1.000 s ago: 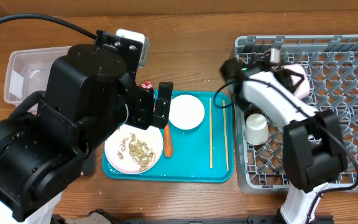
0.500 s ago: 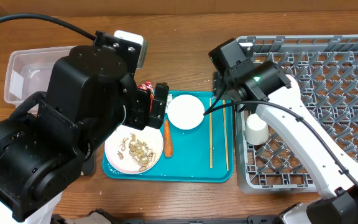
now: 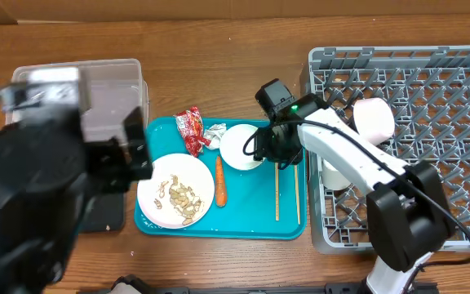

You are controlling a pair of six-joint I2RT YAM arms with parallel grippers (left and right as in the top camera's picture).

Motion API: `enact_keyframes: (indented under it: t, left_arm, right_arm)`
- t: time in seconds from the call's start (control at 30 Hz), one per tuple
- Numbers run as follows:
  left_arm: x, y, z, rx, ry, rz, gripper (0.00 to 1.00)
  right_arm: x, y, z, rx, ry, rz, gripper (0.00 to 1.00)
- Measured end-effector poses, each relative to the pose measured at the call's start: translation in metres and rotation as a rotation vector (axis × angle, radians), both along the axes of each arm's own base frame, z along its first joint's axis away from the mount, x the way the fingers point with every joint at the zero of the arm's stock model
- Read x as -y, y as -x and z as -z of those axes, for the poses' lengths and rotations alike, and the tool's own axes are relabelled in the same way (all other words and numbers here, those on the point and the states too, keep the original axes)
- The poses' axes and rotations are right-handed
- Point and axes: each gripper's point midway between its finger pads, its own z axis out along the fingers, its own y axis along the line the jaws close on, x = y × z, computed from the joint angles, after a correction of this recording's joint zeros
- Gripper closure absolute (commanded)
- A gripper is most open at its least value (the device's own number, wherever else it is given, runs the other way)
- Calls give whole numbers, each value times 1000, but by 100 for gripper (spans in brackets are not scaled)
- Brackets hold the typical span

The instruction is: Sort waste into correct bins and load items into the dishwasher

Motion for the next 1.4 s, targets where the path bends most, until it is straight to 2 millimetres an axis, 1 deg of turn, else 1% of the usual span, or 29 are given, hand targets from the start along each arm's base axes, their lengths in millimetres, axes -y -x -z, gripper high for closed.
enact_keyframes:
  t: [0.03,0.07,0.1,0.13,0.2,0.27,0.33,0.4,0.47,0.5,0.53,0.57,0.63,0.67,0.7,0.73,0.77,0.8,0.83,0.87,0.9,0.97,1.07,1.17,1.2,1.23,1.27,1.3,1.4]
  left_arm:
    - [-7,6,-4,16,5,-13,0]
    - [-10,8,-4,18,3,-18,0]
    - [-12,10,-3,13,-3,-22,0]
    - [-12,10,-2,11,-6,-24,0]
    - [-12,9,-2,8,-10,-25,0]
    - [-11,8,-1,3,-13,-25,0]
    - [-9,6,0,-1,-17,-25,0]
    - [-9,6,1,-3,-18,-25,0]
    - [-9,6,1,-3,-18,-25,0]
    - [-9,6,1,-3,-18,-25,0]
    - [-9,6,1,-2,-18,-25,0]
    - [-9,6,1,-2,-19,-26,0]
    - [-10,6,1,-2,-19,-27,0]
    - [-10,6,1,-2,-19,-27,0]
    - [-10,6,1,-2,-19,-27,0]
    - [-10,6,1,-2,-19,-27,0]
    - [-10,6,1,-2,-19,-27,0]
    - [-10,6,1,-2,-19,-27,0]
    - [-10,6,1,-2,-19,-27,0]
    - [-10,6,1,-2,-19,-27,0]
    - [-10,6,1,-2,-19,-27,0]
    - [-10,6,1,-2,-19,-27,0]
    - [-10,6,1,-2,-19,-27,0]
    - [-10,6,1,-2,-19,-27,0]
    - [-10,6,1,-2,-19,-27,0]
    - [-10,6,1,-2,-19,-27,0]
    - [-10,6,1,-2,-19,-27,0]
    - [-10,6,1,-2,-19,-27,0]
    - [-10,6,1,-2,-19,-27,0]
  right_arm:
    - [-1,-1,7,-5,-3,8,55]
    - [-3,-4,11,2,-13,20,63]
    - [-5,-7,14,10,-19,27,76]
    - [-7,-9,18,16,-27,35,81]
    - [-7,-9,26,11,-25,40,94]
    - [-5,-9,32,4,-11,49,96]
    - [-2,-9,32,9,10,38,96]
    - [5,-8,30,10,50,37,96]
    - [19,-10,20,33,125,40,96]
    - [23,-14,12,54,152,42,96]
    - [30,-21,-5,106,188,50,96]
    - [34,-28,-18,149,206,57,96]
    - [43,-45,-61,287,239,84,96]
    - [52,-53,-89,377,262,109,96]
    - [60,-57,-112,445,277,132,96]
    - [71,-59,-133,508,309,158,96]
    - [90,-58,-158,580,371,196,96]
    - [108,-56,-175,625,427,231,96]
    - [125,-54,-188,661,490,262,96]
    - [148,-52,-202,695,573,306,96]
    - [175,-51,-214,720,677,360,96]
    - [218,-49,-226,733,846,441,96]
    - [275,-43,-230,700,1061,552,96]
    - [325,-34,-222,628,1199,647,96]
    - [338,-31,-218,605,1234,671,96]
    - [354,-27,-212,572,1273,700,96]
    - [361,-25,-209,553,1290,709,96]
    - [373,-22,-201,514,1325,722,96]
    - [389,-20,-184,440,1375,709,96]
